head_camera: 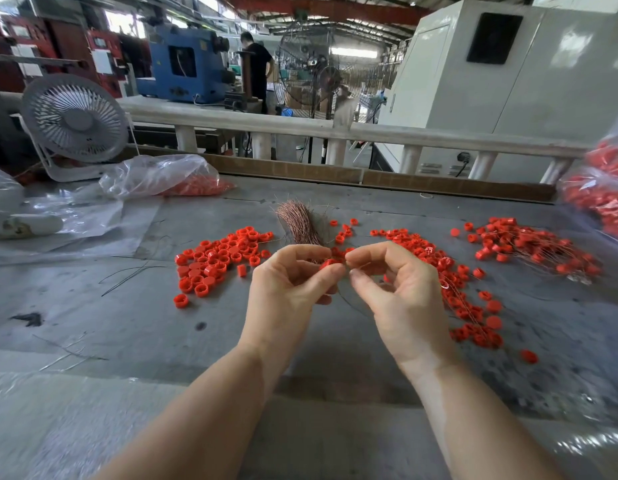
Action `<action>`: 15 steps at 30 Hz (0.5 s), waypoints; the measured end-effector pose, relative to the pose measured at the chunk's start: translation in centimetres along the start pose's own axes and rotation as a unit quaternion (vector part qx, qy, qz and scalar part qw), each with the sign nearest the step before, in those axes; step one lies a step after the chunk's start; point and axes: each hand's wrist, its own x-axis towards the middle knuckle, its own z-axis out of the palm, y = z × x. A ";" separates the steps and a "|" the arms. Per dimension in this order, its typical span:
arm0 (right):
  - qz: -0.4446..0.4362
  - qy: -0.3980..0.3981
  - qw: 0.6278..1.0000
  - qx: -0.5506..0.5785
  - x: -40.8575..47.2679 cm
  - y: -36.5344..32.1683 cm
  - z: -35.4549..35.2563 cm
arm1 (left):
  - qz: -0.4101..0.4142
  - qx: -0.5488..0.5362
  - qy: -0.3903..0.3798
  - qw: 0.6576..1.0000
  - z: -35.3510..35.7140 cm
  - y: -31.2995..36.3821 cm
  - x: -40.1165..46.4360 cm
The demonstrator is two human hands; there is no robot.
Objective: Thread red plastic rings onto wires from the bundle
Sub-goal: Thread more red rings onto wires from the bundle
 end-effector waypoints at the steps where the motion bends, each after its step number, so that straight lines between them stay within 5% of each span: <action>1: -0.023 -0.007 0.999 -0.024 -0.1 -0.1 0.1 | -0.009 -0.010 0.002 1.000 -0.1 0.0 0.0; 6: -0.079 -0.007 0.993 -0.090 -0.2 0.2 0.4 | -0.026 -0.041 -0.007 0.999 0.0 0.1 -0.2; 15: -0.046 0.019 0.998 -0.034 0.1 0.5 0.2 | -0.081 -0.130 -0.046 0.987 0.1 0.6 -0.4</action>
